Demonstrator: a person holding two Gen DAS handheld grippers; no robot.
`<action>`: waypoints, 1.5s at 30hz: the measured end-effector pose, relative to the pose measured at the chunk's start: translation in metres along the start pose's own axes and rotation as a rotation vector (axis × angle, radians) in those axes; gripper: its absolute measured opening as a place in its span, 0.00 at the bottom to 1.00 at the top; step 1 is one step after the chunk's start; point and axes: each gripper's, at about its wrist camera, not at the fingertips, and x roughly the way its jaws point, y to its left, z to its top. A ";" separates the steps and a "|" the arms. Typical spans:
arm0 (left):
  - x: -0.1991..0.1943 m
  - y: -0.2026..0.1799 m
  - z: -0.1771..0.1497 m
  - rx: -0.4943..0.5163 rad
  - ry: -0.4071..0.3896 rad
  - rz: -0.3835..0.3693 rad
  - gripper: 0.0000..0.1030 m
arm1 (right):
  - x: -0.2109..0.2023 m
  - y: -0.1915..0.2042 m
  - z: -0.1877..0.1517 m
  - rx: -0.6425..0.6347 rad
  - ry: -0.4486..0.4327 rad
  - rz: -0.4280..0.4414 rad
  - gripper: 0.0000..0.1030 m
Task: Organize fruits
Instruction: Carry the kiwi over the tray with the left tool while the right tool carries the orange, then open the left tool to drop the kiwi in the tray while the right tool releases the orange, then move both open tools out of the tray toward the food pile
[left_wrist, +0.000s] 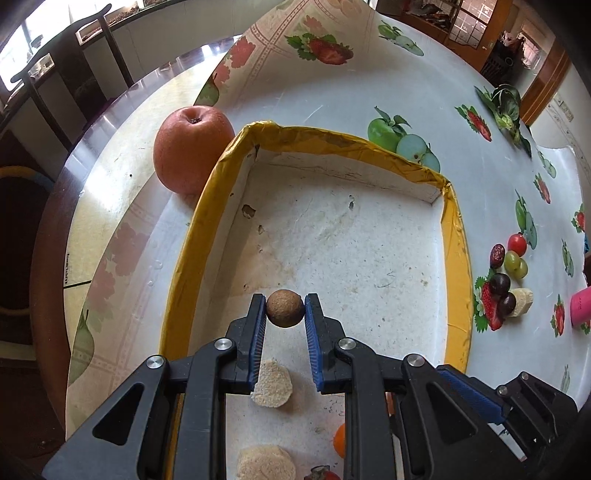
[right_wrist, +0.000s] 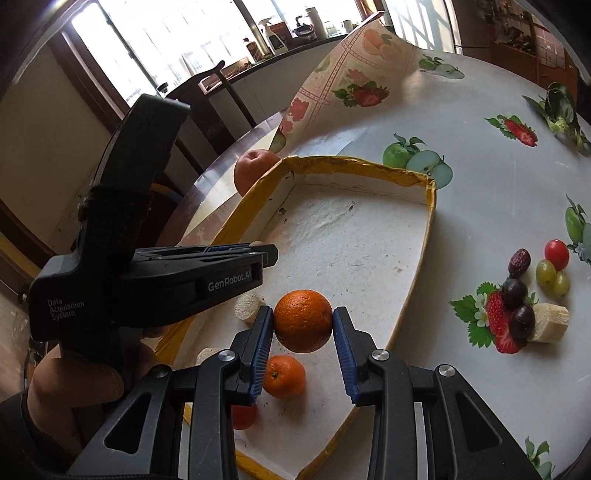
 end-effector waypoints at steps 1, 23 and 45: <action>0.004 -0.001 0.001 0.006 0.010 0.000 0.18 | 0.008 0.002 0.000 -0.011 0.014 -0.006 0.33; 0.005 -0.005 -0.020 -0.013 0.063 -0.005 0.41 | 0.014 -0.009 -0.011 -0.009 0.044 0.001 0.46; -0.046 -0.045 -0.039 0.017 -0.011 -0.076 0.54 | -0.088 -0.068 -0.060 0.164 -0.061 -0.088 0.48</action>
